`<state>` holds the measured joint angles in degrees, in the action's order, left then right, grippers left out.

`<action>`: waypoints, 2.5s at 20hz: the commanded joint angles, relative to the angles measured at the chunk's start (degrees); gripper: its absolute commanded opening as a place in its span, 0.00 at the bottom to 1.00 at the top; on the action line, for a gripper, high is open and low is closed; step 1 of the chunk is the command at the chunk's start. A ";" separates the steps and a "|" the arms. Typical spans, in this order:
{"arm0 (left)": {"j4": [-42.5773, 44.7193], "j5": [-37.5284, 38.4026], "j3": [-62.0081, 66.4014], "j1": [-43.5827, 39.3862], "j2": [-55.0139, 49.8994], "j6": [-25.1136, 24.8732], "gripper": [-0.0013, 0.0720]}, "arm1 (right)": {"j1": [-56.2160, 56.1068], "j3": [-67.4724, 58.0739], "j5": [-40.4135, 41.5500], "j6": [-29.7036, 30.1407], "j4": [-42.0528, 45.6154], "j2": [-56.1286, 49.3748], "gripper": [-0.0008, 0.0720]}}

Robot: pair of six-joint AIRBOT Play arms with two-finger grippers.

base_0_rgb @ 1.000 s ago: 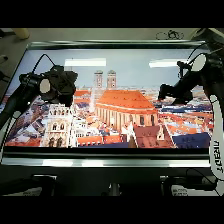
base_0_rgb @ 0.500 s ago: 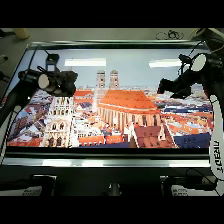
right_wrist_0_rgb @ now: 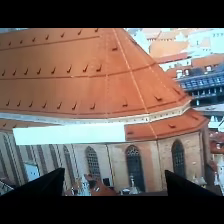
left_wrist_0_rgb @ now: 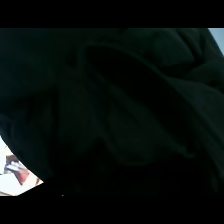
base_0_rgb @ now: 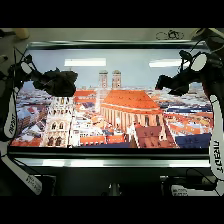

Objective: Fold the shirts.

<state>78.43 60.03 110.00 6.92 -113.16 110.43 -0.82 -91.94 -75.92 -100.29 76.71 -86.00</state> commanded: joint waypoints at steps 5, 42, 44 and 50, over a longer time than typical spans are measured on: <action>-4.96 -13.64 1.49 -0.83 -7.15 0.61 0.82 | -0.04 -0.07 0.87 -0.02 -4.02 0.00 0.93; -1.29 13.68 -40.13 -27.89 36.28 -14.62 1.00 | -0.04 29.09 -11.96 13.81 -6.86 15.21 0.93; -9.29 6.23 -45.92 -28.46 35.17 -15.04 1.00 | -0.04 34.99 -7.98 14.91 -10.01 15.21 0.93; -25.51 -1.62 -48.50 -33.81 26.03 -21.14 0.99 | -0.04 46.07 -1.64 16.00 -17.64 12.52 0.94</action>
<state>59.07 61.73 62.83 -25.10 -83.68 91.44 -0.82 -50.70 -80.90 -85.38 63.90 -71.79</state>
